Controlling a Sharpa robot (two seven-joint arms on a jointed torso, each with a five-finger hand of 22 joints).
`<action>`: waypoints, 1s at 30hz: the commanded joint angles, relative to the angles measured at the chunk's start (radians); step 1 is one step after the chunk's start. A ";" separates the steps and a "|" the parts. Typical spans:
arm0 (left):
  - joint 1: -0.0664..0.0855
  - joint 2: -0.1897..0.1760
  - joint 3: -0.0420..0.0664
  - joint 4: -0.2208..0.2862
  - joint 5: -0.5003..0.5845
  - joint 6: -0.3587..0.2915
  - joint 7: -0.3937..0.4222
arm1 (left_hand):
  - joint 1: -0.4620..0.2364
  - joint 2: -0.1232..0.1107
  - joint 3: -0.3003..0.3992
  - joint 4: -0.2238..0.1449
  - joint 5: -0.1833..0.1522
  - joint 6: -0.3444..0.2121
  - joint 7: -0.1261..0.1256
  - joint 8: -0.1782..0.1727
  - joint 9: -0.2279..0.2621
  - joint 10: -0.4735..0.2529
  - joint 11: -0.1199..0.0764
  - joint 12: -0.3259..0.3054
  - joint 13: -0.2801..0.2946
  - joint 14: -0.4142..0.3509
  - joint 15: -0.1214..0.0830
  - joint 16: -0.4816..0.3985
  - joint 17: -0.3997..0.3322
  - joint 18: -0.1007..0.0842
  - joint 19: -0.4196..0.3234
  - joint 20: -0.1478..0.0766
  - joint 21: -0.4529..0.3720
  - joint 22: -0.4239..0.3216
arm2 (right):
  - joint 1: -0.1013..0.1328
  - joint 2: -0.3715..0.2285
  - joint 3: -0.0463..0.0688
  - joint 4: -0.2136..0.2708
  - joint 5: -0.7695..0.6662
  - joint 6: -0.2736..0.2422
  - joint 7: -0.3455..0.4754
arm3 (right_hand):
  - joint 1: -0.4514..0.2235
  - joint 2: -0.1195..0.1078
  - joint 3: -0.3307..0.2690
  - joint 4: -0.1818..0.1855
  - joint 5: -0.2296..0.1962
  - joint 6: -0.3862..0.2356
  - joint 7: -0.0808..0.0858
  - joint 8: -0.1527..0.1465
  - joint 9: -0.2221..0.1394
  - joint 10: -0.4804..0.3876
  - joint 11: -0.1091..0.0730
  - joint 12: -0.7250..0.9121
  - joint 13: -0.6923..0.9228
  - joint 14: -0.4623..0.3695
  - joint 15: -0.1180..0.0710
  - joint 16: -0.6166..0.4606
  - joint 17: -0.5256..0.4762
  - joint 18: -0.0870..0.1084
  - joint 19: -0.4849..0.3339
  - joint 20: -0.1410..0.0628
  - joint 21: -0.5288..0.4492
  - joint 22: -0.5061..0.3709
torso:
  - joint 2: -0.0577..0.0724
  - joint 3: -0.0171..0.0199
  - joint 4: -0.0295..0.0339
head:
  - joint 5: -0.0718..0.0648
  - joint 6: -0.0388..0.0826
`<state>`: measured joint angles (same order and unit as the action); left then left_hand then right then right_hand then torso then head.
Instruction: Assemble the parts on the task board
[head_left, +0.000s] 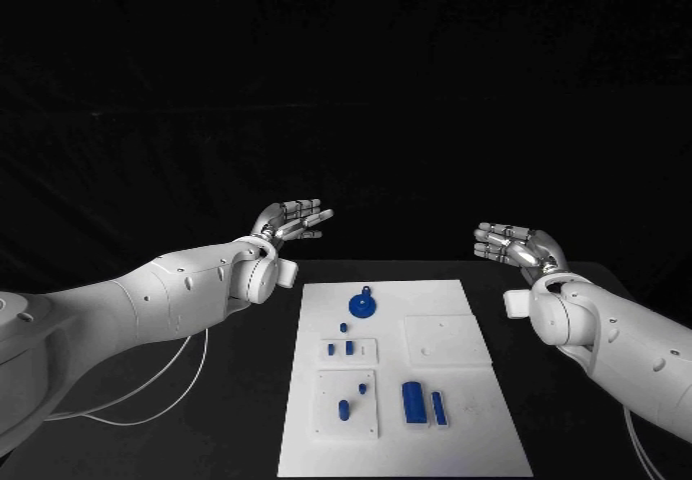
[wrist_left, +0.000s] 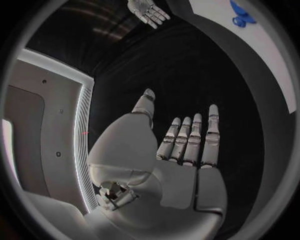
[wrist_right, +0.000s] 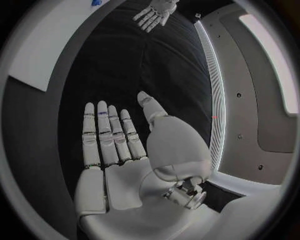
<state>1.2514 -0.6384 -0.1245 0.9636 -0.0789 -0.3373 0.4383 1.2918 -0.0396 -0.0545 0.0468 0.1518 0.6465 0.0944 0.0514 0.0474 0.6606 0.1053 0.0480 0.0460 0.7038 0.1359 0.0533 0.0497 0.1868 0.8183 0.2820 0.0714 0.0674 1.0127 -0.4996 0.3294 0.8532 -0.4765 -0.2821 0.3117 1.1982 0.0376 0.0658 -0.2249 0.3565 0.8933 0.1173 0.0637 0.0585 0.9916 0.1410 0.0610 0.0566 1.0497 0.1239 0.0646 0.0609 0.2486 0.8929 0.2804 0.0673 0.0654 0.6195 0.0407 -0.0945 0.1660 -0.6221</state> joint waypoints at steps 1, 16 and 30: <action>0.002 0.004 0.001 -0.005 0.040 -0.025 0.031 | -0.001 0.001 -0.002 0.000 0.000 0.007 0.002 -0.005 0.000 0.003 0.001 -0.002 0.000 -0.002 0.001 -0.005 -0.001 0.011 -0.005 0.004 -0.005 0.001 | -0.001 -0.003 0.001 0.000 0.041 0.058 0.019 | -0.004 0.015 -0.018 -0.006 0.007 -0.008 0.002 -0.007 -0.002 -0.005 0.001 -0.004 0.000 -0.005 0.005 -0.005 -0.001 0.011 -0.002 0.002 0.002 -0.001 | 0.000 -0.0001 0.0016 | -0.001 0.004; -0.047 -0.032 0.029 0.137 0.030 -0.108 0.024 | -1.292 0.040 0.055 -0.047 -0.152 -0.647 -0.094 -0.051 -0.047 -0.661 -0.105 -0.048 -0.046 -0.704 -0.136 -0.053 -0.050 -0.187 -0.818 -0.282 -0.071 -0.067 | 0.007 -0.060 -0.066 0.143 0.109 -0.083 0.043 | -1.198 -0.038 -0.066 0.225 -0.356 -0.893 -0.117 -0.064 -0.058 -0.992 -0.141 -0.061 -0.057 -1.050 -0.124 -0.065 -0.061 -0.249 -0.893 -0.280 -0.067 -0.065 | -0.033 -0.0174 0.0414 | -0.073 0.011; -0.175 -0.123 0.108 0.527 0.071 -0.378 0.072 | -1.292 0.040 0.055 -0.047 -0.152 -0.647 -0.094 -0.051 -0.047 -0.661 -0.105 -0.048 -0.046 -0.704 -0.136 -0.053 -0.050 -0.187 -0.818 -0.282 -0.071 -0.067 | 0.030 -0.223 -0.261 0.569 0.382 -0.383 0.165 | -1.198 -0.038 -0.066 0.225 -0.356 -0.893 -0.117 -0.064 -0.058 -0.992 -0.141 -0.061 -0.057 -1.050 -0.124 -0.065 -0.061 -0.249 -0.893 -0.280 -0.067 -0.065 | -0.075 -0.0407 0.0945 | -0.166 0.022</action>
<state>1.0787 -0.7594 -0.0181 1.4753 -0.0283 -0.6067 0.4707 0.0539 0.0000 -0.0089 0.0011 0.0085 0.0159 0.0033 0.0067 0.0016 0.0139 0.0016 0.0046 0.0016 0.0175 0.0003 0.0070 0.0023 0.0226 0.0180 0.0035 0.0071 0.0021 1.0406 -0.7166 0.0692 1.4018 -0.2037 -0.5455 0.4062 0.0363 0.0012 0.0016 -0.0079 0.0098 0.0165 0.0002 0.0069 0.0018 0.0168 0.0001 0.0052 0.0019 0.0205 0.0006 0.0054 0.0021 0.0139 0.0158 0.0051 0.0064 0.0021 0.5505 0.0035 -0.0085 0.0065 -0.6006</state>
